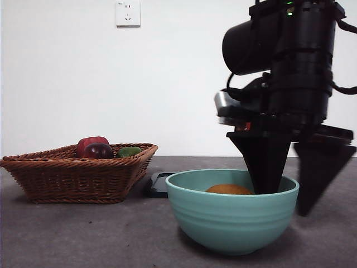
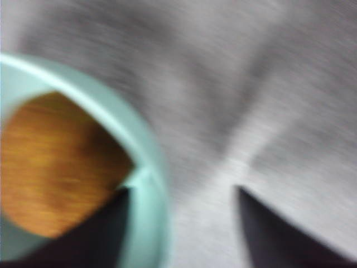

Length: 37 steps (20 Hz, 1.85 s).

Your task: Pick up the wifruite, put it on the bowl, pick up the plate, put it on desk

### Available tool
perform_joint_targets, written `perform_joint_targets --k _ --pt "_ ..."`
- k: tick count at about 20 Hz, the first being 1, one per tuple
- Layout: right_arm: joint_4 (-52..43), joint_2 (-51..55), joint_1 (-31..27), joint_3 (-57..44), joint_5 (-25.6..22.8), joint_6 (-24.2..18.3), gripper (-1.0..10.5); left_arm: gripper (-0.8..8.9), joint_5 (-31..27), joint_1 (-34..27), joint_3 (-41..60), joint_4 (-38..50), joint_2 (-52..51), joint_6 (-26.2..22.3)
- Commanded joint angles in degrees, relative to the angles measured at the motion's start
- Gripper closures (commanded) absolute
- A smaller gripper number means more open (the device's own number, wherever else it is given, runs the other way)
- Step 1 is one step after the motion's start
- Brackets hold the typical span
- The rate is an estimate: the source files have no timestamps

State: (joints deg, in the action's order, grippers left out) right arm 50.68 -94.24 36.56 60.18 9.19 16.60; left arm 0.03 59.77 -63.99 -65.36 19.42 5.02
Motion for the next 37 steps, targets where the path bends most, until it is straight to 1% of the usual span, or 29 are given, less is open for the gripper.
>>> perform_joint_targets --k 1,2,4,8,12,16,20,22,27,29,31,34,35,37 --pt "-0.9 -0.8 0.9 1.0 0.2 0.7 9.1 2.51 0.2 0.7 -0.5 0.7 0.2 -0.3" --pt "-1.0 -0.8 1.2 1.0 0.2 0.7 9.4 2.51 0.2 0.7 -0.5 0.7 0.2 -0.3" --pt "-0.6 -0.8 1.2 1.3 0.2 0.9 9.4 2.51 0.2 0.7 -0.5 0.7 0.2 -0.3" --pt "3.5 -0.8 0.6 5.1 -0.2 1.0 9.4 2.51 0.2 0.7 -0.5 0.7 0.2 -0.3" --pt "6.6 -0.9 -1.5 10.6 -0.2 0.5 9.4 2.51 0.2 0.7 -0.5 0.7 0.2 -0.3" --pt "8.6 -2.2 -5.4 16.9 -0.2 -0.7 9.4 2.51 0.2 0.7 -0.5 0.7 0.2 -0.3" --pt "12.1 -8.9 -9.6 26.6 0.0 -2.8 9.4 2.51 0.2 0.7 -0.5 0.7 0.2 -0.3" --pt "13.4 -13.8 -11.1 32.6 0.0 -4.3 9.4 2.51 0.2 0.7 -0.5 0.7 0.2 0.2" --pt "15.6 -25.6 -13.9 45.8 2.1 -6.2 9.4 2.51 0.2 0.7 -0.5 0.7 0.2 0.4" --pt "15.4 -28.5 -14.9 48.1 3.2 -6.5 9.4 2.51 0.2 0.7 -0.5 0.7 0.2 0.4" --pt "15.3 -30.7 -16.2 48.7 4.8 -7.8 9.4 2.51 0.2 0.7 -0.5 0.7 0.2 0.4" --pt "15.0 -31.8 -17.8 48.7 4.8 -8.7 9.4 2.51 0.2 0.7 -0.5 0.6 0.2 0.4" --pt "15.0 -32.3 -18.0 48.7 5.0 -9.4 9.4 2.51 0.2 0.7 -0.5 0.7 0.2 0.4" --pt "15.3 -33.8 -18.3 48.6 6.0 -9.6 9.4 2.51 0.2 0.7 -0.5 0.7 0.2 0.4"
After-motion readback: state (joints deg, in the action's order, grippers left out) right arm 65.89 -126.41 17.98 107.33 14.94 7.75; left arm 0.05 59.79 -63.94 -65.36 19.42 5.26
